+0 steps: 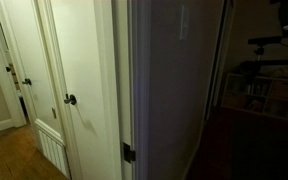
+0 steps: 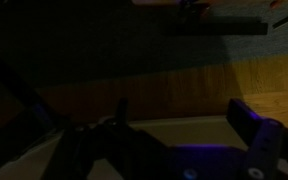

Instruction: Turn on the right switch

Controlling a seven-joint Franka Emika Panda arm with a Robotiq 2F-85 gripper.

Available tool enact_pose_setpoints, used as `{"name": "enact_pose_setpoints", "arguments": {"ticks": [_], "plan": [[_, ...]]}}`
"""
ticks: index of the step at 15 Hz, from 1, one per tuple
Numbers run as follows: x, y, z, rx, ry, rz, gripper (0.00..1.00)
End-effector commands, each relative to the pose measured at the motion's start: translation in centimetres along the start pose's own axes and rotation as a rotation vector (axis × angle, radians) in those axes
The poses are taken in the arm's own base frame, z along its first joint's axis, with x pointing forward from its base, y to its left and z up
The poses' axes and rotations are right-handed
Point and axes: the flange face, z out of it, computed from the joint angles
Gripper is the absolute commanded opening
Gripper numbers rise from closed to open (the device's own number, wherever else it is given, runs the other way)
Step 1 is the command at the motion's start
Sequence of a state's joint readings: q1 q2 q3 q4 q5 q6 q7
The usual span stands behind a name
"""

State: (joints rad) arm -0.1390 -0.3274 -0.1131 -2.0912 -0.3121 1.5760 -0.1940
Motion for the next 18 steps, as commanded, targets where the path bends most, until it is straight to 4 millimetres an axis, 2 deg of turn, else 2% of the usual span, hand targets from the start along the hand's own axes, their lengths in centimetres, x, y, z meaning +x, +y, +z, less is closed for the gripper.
{"name": "enact_pose_setpoints", "arguments": {"ticks": [1, 4, 7, 10, 14, 15, 18], "plan": [[2.4, -1.3, -0.5, 0.024, 0.055, 0.021, 1.0], [4.2, -2.6, -1.3, 0.077, 0.113, 0.079, 1.0], [5.4, -3.9, -2.8, 0.202, 0.187, 0.178, 1.0], [5.5, -4.9, -4.5, 0.259, 0.285, 0.232, 1.0], [4.5, -5.6, -5.9, 0.171, 0.423, 0.185, 1.0], [6.2, -5.0, -5.7, 0.204, 0.364, 0.193, 1.0], [5.5, -5.3, -6.2, 0.188, 0.394, 0.184, 1.0]]}}
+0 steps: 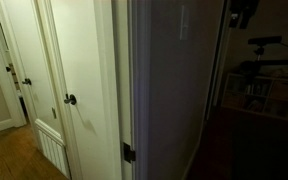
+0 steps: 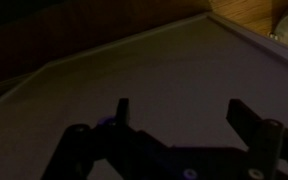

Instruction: Turn on the right switch

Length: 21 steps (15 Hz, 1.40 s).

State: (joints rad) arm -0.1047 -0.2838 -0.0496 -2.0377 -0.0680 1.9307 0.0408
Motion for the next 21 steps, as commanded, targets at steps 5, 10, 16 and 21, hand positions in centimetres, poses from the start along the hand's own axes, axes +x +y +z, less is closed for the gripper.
{"name": "enact_pose_setpoints", "arguments": {"ticks": [5, 10, 16, 21], "plan": [[-0.1, 0.0, 0.0, 0.0, 0.0, 0.0, 1.0], [2.2, -0.9, 1.5, 0.031, 0.061, 0.007, 1.0], [5.5, -2.6, 3.0, 0.074, 0.166, 0.0, 0.89], [7.4, -3.0, 2.2, 0.077, 0.301, -0.012, 0.48]]}}
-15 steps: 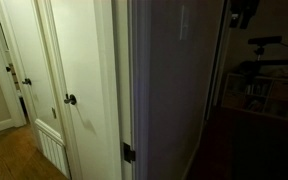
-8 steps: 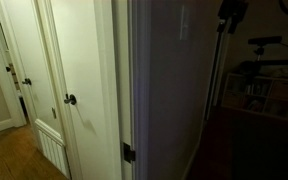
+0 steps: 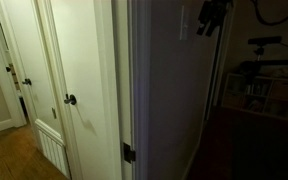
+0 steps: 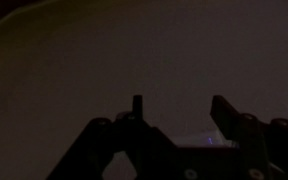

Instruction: Turn on the right switch

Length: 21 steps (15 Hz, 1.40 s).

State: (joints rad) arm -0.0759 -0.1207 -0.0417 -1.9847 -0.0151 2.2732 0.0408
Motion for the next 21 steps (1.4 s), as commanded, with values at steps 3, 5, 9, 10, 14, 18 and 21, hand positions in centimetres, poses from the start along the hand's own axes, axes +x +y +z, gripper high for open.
{"name": "enact_pose_setpoints", "arguments": {"ticks": [3, 5, 9, 10, 14, 18, 21], "plan": [[1.8, 0.1, -0.4, 0.02, 0.113, 0.006, 0.29], [2.1, 0.1, 0.0, 0.035, 0.122, 0.013, 0.18], [2.9, -0.1, 0.9, 0.062, 0.138, 0.024, 0.23], [3.2, 0.0, 1.1, 0.063, 0.149, 0.022, 0.12], [4.2, 0.1, 1.1, 0.062, 0.186, 0.01, 0.01], [4.9, 0.3, 0.8, 0.071, 0.207, 0.022, 0.05], [5.0, 0.4, 0.5, 0.091, 0.21, 0.043, 0.05]]}}
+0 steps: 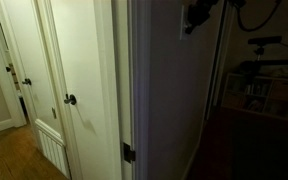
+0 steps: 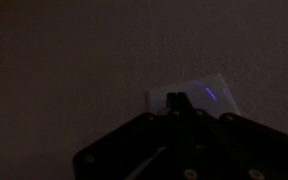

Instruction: Turn on the right switch

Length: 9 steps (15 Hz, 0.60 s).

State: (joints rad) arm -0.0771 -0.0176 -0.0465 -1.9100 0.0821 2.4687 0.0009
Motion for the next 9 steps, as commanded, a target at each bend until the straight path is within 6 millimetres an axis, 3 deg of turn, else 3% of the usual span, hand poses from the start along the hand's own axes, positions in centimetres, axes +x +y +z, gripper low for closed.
{"name": "enact_pose_setpoints", "arguments": {"ticks": [1, 9], "plan": [[1.3, 0.3, -0.7, 0.031, 0.046, 0.016, 0.06], [1.9, 0.6, -3.0, 0.034, 0.083, 0.032, 0.05]]}}
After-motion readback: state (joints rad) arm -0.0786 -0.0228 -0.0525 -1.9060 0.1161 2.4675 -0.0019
